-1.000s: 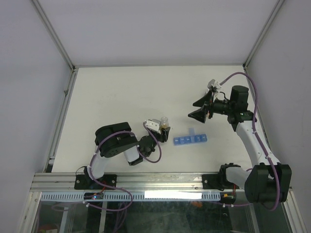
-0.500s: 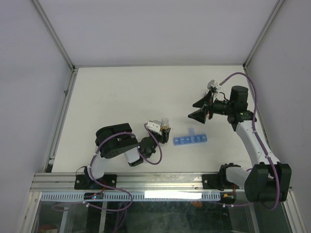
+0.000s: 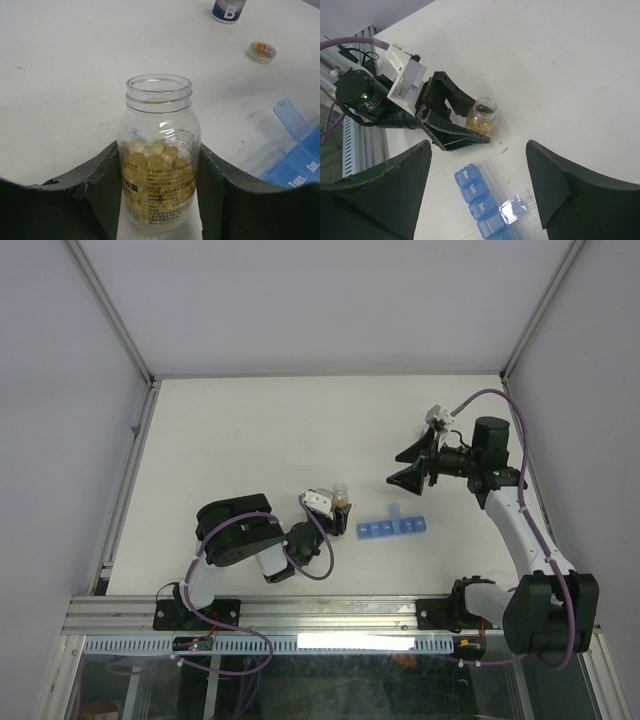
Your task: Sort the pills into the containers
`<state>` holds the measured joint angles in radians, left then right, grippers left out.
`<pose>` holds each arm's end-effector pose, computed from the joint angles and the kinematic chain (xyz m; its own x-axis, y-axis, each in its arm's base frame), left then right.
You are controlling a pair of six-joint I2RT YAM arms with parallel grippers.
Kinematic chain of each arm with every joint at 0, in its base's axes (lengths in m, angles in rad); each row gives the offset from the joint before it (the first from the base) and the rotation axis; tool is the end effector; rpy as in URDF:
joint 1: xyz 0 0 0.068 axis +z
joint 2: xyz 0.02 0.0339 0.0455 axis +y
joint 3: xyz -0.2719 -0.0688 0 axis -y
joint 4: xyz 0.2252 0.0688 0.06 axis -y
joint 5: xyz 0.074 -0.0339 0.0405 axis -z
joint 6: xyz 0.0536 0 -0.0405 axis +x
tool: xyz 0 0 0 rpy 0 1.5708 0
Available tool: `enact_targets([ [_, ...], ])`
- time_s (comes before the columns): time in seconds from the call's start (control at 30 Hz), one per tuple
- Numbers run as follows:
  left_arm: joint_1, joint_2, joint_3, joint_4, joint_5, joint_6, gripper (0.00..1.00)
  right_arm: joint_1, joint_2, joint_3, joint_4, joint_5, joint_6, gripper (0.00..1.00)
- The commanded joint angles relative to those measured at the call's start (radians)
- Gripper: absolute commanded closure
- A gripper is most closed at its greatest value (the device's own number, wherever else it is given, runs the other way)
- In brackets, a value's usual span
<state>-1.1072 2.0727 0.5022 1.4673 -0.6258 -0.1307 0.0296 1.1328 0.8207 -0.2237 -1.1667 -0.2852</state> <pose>0.1746 -0.2791 0.1146 -0.1062 -0.0238 -0.9941 0.4544 0.8880 -0.0698 0.2176 0.0557 0.2991 -0.2641 -0.1185 -0.9572 -0.9131 0.3504 0.2085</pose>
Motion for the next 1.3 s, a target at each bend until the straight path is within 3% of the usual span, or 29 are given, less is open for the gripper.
enact_targets([
  [0.0, -0.013, -0.047, -0.024, 0.275, 0.048, 0.081, 0.93, 0.002, 0.018, 0.029, -0.014, -0.076, -0.047, 0.21],
  [0.47, -0.013, -0.219, -0.068, 0.274, 0.461, 0.246, 0.96, 0.204, 0.089, 0.066, -0.13, 0.025, -0.161, 0.16],
  [0.87, -0.008, -0.212, -0.036, 0.274, 0.509, 0.217, 0.96, 0.33, 0.166, 0.107, -0.184, 0.209, -0.168, 0.19],
  [1.27, -0.003, -0.204, -0.036, 0.274, 0.445, 0.205, 0.96, 0.368, 0.172, 0.137, -0.249, 0.215, -0.219, 0.37],
])
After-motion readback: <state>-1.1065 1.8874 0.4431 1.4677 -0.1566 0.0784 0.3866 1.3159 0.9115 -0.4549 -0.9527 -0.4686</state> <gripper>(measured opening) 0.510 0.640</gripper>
